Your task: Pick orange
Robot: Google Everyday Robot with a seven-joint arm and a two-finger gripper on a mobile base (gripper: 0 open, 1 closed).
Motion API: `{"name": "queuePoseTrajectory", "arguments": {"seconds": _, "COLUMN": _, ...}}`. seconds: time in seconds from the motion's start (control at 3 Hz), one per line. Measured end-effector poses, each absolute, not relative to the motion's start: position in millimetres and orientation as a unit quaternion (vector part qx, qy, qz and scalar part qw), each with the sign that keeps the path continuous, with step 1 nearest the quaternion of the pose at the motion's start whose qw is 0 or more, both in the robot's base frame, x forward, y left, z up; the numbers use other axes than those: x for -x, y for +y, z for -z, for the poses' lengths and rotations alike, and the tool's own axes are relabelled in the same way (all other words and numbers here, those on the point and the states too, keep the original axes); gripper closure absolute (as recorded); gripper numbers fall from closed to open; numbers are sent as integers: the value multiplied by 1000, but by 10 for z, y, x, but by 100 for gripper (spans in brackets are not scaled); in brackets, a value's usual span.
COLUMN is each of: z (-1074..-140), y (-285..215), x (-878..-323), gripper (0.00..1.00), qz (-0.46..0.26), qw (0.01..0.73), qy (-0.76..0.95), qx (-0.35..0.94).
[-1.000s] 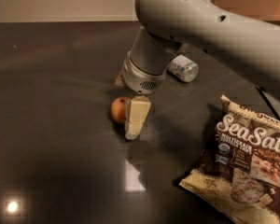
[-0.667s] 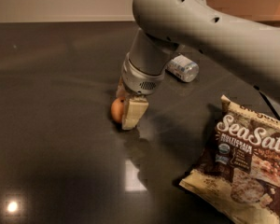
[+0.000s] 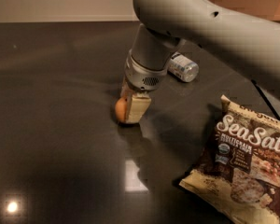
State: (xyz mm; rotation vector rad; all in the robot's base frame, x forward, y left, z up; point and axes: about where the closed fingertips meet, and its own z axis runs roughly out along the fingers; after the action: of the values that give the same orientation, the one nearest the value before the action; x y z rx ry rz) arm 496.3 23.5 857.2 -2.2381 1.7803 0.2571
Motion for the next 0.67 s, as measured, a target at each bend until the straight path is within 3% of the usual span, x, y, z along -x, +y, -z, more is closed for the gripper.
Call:
{"name": "queuePoseTrajectory", "arguments": {"seconds": 0.33, "z": -8920, "y": 170, "x": -4901, "gripper": 100, "qz": -94, "qw": 138, "qy": 614, "qx": 771}}
{"name": "queuePoseTrajectory", "arguments": {"seconds": 0.67, "z": -9421, "y": 78, "x": -4817, "gripper": 100, "qz": -104, "qw": 153, "qy": 607, "qx": 773}}
